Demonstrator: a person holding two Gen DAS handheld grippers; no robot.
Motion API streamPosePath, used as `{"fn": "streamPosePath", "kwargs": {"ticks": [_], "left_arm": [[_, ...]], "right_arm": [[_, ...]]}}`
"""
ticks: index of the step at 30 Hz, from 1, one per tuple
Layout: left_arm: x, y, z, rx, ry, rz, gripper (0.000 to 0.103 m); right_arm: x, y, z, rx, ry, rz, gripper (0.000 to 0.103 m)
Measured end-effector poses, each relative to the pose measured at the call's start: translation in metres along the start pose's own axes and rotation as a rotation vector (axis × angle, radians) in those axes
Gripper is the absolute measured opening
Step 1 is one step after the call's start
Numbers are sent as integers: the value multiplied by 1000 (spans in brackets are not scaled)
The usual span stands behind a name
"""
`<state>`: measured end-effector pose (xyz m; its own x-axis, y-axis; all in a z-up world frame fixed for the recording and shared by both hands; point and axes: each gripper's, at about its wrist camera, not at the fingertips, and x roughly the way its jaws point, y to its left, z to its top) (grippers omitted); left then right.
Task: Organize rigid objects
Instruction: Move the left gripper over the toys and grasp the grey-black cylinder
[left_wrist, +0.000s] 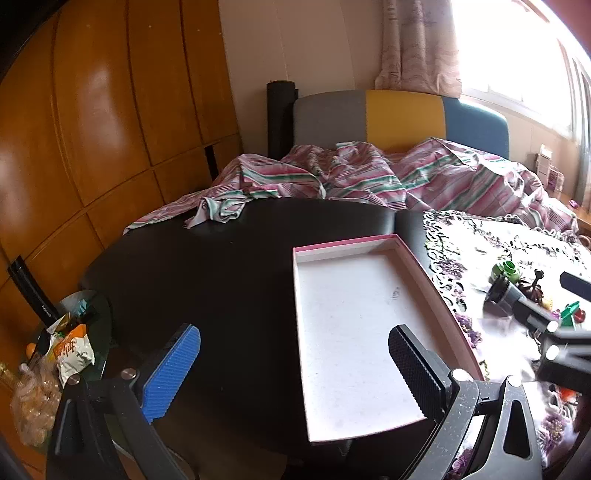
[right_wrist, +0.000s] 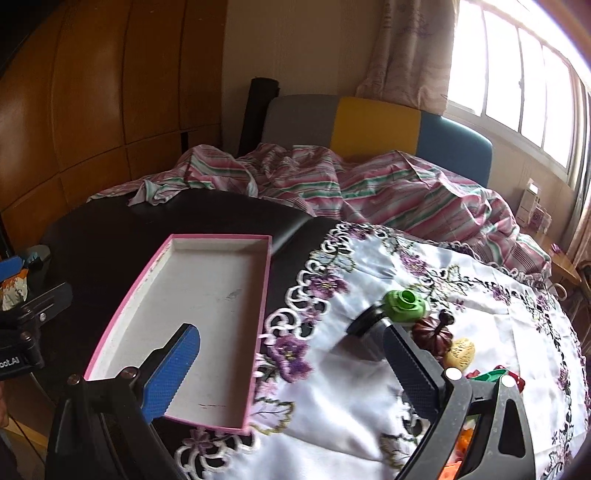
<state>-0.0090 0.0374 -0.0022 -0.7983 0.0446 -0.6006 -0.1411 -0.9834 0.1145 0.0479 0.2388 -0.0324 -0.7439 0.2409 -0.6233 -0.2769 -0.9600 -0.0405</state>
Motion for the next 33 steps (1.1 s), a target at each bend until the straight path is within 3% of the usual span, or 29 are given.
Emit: {"fn": "streamPosePath", "kwargs": {"ticks": [11, 18, 23, 29, 33], "left_arm": [[3, -33, 2, 83, 7, -38, 103], [8, -56, 3, 145, 27, -82, 103], [21, -77, 9, 149, 98, -187, 103], [38, -122, 26, 175, 185, -401, 103], [51, -160, 39, 240, 203, -479, 103]], "right_arm": [[-4, -110, -4, 119, 20, -198, 101], [4, -171, -24, 257, 37, -248, 101], [2, -202, -35, 442, 40, -215, 101], [-3, -221, -41, 556, 39, -218, 101], [-7, -224, -42, 573, 24, -221, 101]]}}
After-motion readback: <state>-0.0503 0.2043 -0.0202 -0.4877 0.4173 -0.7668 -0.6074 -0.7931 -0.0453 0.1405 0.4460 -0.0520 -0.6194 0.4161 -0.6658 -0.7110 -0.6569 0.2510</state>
